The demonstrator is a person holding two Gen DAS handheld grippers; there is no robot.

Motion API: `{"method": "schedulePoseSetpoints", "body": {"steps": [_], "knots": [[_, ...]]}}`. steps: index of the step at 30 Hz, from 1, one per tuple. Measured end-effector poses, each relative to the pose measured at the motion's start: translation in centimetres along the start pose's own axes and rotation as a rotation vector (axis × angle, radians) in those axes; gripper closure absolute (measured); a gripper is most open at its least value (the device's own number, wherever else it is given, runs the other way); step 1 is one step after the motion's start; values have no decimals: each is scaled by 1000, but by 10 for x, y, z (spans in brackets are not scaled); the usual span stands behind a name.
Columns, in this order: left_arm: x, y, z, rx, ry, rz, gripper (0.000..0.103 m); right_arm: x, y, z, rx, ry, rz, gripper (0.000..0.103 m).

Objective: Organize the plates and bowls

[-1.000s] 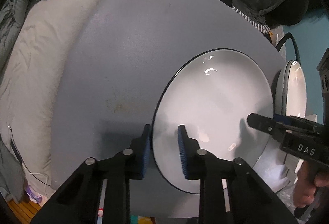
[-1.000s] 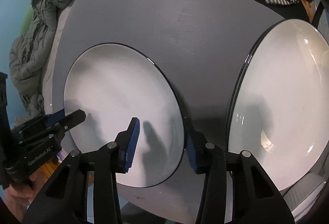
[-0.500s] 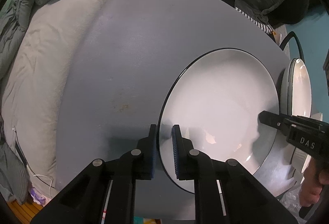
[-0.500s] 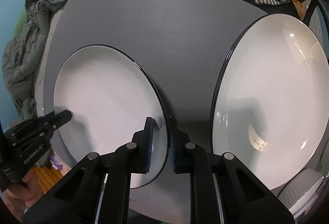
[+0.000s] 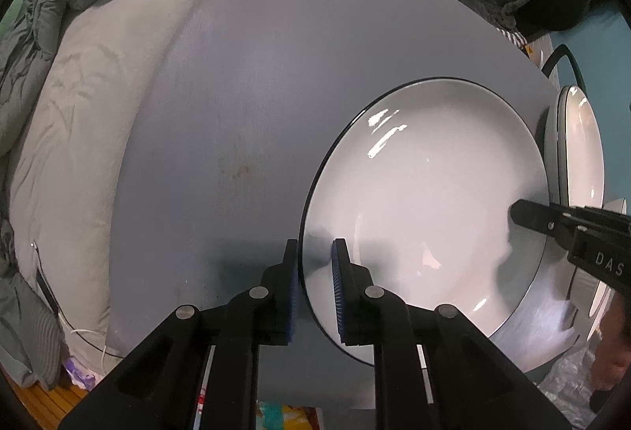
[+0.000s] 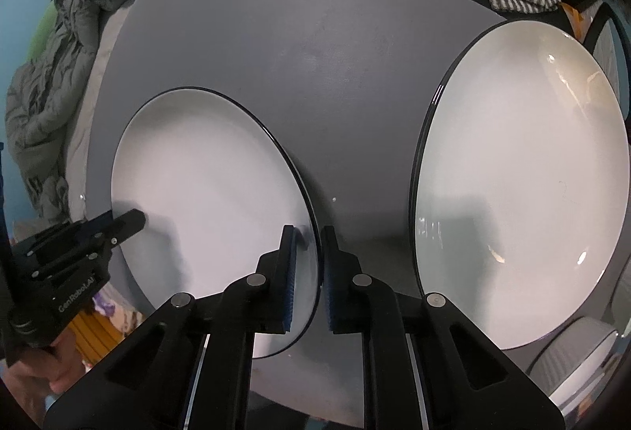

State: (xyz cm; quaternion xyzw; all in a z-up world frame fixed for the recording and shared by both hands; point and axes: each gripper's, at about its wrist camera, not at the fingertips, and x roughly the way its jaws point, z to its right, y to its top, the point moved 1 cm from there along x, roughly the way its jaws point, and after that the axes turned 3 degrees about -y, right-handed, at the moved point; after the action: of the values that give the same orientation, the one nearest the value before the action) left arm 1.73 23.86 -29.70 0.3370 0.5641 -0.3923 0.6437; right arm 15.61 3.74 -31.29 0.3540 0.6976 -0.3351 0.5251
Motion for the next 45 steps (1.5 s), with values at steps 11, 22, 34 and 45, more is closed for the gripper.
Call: {"method": "schedulePoseSetpoints", "body": {"steps": [11,22,34,45], "knots": [[-9,-7,18,13,15,3,90,-11,-7,3,-8,9,-2,91],[-33,-12,45,24,-19,36,90,-40,-25,17,-9,14,4,93],[-52,5,108,77,-40,99,100,-28,-33,57,158,50,-45,98],[8,-6,48,-28,-70,-8,68,-30,-33,54,126,45,-32,98]]}}
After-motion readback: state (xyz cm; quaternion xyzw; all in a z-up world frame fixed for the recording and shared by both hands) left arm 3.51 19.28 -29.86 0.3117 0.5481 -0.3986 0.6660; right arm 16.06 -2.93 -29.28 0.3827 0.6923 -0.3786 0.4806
